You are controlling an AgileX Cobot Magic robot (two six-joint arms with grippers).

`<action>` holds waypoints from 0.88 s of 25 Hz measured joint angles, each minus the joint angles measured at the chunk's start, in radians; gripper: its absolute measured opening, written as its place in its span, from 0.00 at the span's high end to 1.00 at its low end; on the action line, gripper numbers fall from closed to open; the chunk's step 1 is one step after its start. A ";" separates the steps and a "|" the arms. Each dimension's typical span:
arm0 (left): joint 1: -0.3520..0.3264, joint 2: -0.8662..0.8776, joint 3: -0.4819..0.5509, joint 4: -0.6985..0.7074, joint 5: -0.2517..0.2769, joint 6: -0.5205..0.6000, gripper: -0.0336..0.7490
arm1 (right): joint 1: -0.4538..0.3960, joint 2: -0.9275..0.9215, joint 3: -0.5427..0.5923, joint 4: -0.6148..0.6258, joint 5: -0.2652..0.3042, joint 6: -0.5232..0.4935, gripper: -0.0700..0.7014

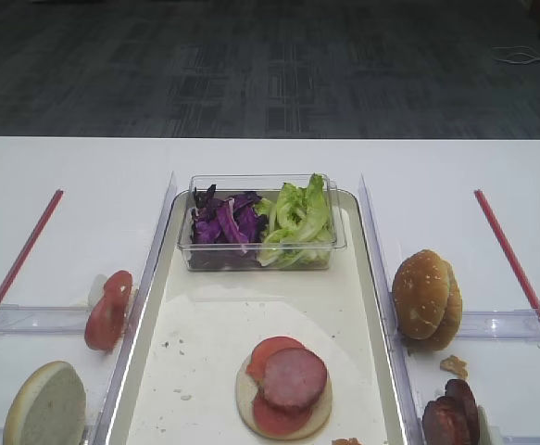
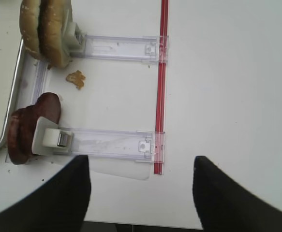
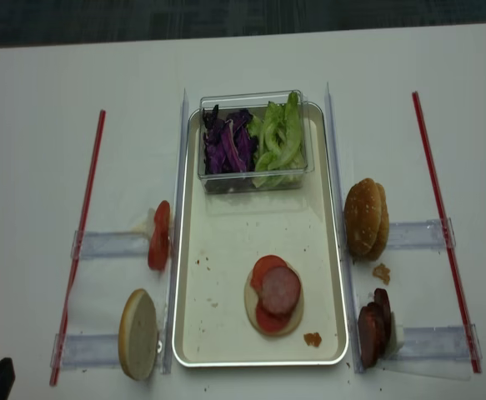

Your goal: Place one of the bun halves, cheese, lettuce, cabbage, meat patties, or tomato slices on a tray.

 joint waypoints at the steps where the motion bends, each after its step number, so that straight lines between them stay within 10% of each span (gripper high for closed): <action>1: 0.000 0.000 0.000 0.000 0.000 0.000 0.41 | 0.000 -0.012 0.000 0.000 0.000 0.000 0.26; 22: 0.000 0.000 0.000 0.000 0.000 0.000 0.41 | -0.001 -0.368 0.002 -0.003 0.023 0.000 0.26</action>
